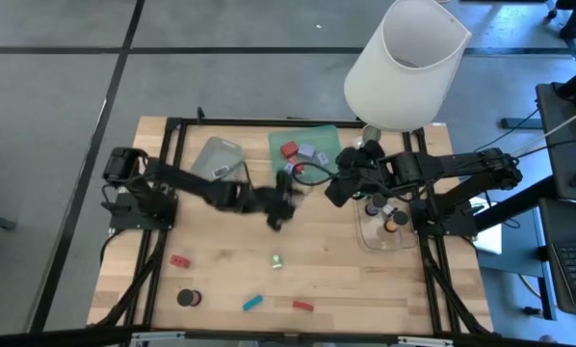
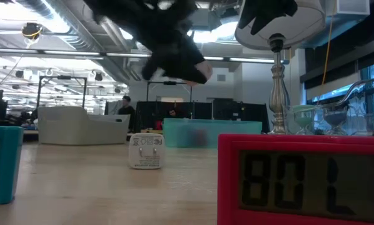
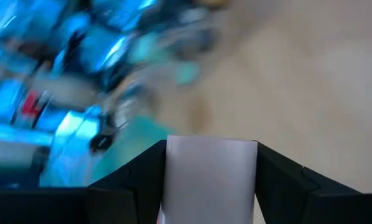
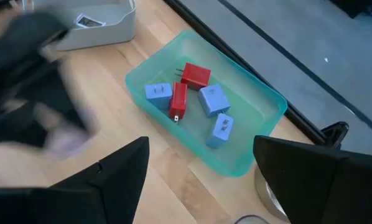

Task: Pick & Place Office items
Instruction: Put the white charger adapter into the green bin

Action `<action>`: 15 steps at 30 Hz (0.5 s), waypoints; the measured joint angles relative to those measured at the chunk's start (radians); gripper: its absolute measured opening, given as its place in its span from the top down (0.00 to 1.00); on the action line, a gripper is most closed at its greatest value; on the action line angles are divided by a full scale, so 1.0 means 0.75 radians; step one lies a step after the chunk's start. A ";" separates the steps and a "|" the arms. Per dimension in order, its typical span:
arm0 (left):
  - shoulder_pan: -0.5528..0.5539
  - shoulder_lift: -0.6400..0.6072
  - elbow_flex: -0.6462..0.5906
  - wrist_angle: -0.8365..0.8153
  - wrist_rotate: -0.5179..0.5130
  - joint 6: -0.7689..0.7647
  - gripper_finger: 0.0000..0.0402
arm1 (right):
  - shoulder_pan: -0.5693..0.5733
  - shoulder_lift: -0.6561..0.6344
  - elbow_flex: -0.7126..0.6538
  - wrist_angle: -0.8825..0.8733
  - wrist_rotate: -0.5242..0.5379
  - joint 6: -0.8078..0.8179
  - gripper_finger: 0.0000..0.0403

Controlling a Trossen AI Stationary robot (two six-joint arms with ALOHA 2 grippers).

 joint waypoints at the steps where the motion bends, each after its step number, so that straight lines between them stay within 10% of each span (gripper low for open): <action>1: 0.049 0.000 0.000 0.041 0.008 -0.038 0.51 | 0.000 0.000 0.000 0.000 0.000 -0.012 0.28; 15: 0.735 0.075 0.000 0.191 0.424 -0.717 0.50 | 0.000 0.000 0.000 0.001 0.155 -0.140 0.28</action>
